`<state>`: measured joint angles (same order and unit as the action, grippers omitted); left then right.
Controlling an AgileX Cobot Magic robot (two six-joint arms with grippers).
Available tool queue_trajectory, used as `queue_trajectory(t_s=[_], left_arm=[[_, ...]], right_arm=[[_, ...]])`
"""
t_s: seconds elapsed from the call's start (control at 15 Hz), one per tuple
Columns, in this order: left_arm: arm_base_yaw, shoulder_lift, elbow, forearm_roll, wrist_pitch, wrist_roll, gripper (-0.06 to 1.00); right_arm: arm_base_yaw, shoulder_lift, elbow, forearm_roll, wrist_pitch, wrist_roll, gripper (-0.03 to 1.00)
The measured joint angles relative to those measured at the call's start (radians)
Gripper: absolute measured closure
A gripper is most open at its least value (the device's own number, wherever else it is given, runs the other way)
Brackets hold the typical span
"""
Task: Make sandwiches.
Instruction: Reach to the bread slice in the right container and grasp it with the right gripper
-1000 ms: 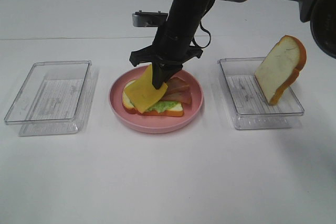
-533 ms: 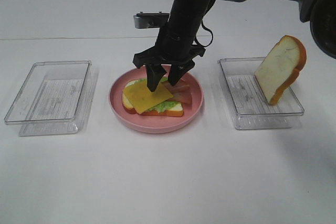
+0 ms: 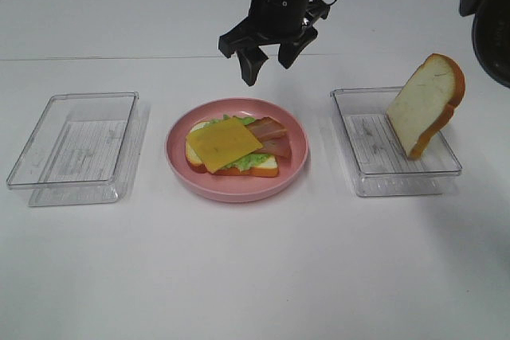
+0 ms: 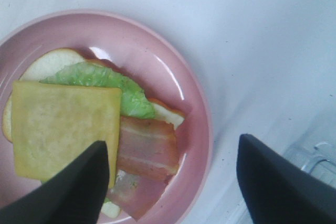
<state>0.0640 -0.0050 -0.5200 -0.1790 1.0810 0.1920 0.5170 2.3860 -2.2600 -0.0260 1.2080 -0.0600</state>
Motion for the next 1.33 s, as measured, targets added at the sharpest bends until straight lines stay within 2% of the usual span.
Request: queue_trajectory(t_s=[0.13, 0.2, 0.27, 0.6, 0.8, 0.93, 1.13, 1.33], left_arm=[[0.0, 0.0, 0.0, 0.0, 0.0, 0.0, -0.05], [0.0, 0.0, 0.0, 0.0, 0.0, 0.0, -0.05], [0.0, 0.0, 0.0, 0.0, 0.0, 0.0, -0.05], [0.0, 0.0, 0.0, 0.0, 0.0, 0.0, -0.05], [0.0, 0.0, 0.0, 0.0, 0.0, 0.0, -0.05], [0.0, 0.0, 0.0, 0.0, 0.0, 0.0, -0.05], [0.0, 0.0, 0.0, 0.0, 0.0, 0.0, -0.05], [0.0, 0.0, 0.0, 0.0, 0.0, 0.0, -0.05]], right_arm=[[0.0, -0.033, -0.009, -0.075, 0.004, 0.067, 0.29], [0.0, -0.102, -0.009, -0.194, 0.009, 0.132, 0.28], [0.0, -0.15, -0.009, -0.236, 0.01, 0.163, 0.28], [-0.011, -0.4, 0.105, -0.314, 0.01, 0.283, 0.25], [-0.095, -0.532, 0.315, -0.298, 0.009, 0.353, 0.24], [-0.206, -0.594, 0.472, -0.217, 0.015, 0.378, 0.24], [-0.342, -0.564, 0.531, -0.094, 0.015, 0.367, 0.24], [-0.425, -0.506, 0.532, -0.051, 0.013, 0.332, 0.23]])
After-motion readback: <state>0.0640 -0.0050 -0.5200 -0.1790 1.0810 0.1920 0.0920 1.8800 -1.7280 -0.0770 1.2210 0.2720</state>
